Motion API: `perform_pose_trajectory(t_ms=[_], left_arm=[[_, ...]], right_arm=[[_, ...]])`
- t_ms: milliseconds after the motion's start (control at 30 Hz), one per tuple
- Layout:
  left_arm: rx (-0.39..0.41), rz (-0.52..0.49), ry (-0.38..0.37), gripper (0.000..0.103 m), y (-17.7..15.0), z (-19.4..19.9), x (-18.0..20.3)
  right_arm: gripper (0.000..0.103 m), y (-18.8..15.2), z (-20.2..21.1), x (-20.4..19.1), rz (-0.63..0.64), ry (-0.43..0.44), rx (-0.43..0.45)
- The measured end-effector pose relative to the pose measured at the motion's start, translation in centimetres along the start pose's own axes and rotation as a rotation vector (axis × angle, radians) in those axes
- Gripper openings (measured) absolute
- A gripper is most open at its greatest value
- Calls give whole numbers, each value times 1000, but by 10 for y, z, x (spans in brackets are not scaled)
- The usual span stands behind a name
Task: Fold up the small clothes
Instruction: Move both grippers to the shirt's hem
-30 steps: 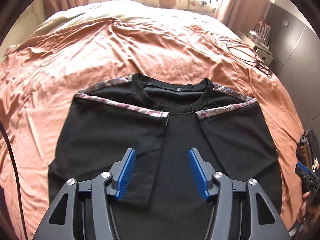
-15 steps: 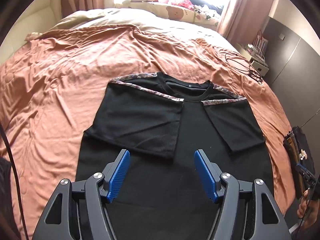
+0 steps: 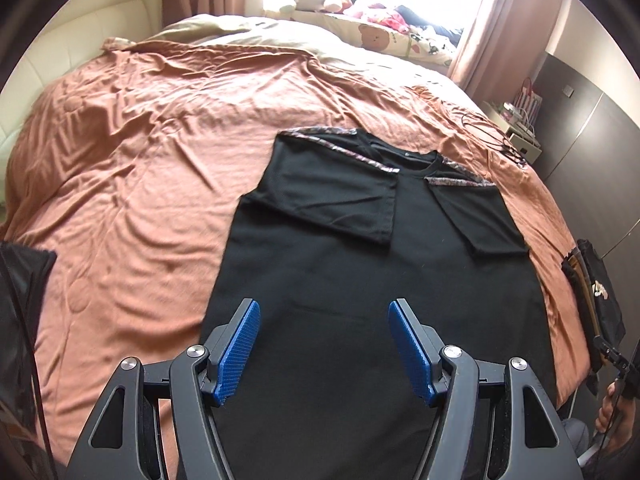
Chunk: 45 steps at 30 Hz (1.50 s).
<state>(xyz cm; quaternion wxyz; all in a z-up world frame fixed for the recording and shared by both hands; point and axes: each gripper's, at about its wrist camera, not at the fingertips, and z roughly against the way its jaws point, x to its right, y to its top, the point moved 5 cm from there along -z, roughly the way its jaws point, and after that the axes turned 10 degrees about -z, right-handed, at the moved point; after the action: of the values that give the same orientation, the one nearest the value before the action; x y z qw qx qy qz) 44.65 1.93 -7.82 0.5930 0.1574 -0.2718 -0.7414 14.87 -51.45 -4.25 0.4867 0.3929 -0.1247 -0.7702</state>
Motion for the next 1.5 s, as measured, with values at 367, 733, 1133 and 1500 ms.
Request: perform_pose_trajectory(t_ms=[367, 733, 1133, 1500], left_arm=[[5, 83, 34, 69, -77, 29, -38], [-18, 169, 52, 64, -150, 33, -73], [-39, 279, 50, 53, -199, 22, -99], [-75, 351, 17, 47, -225, 6, -112]], right_arm=[[72, -49, 22, 19, -1, 21, -21], [65, -88, 15, 30, -52, 22, -74], [65, -117, -3, 39, -100, 0, -124], [60, -130, -30, 47, -155, -8, -177]])
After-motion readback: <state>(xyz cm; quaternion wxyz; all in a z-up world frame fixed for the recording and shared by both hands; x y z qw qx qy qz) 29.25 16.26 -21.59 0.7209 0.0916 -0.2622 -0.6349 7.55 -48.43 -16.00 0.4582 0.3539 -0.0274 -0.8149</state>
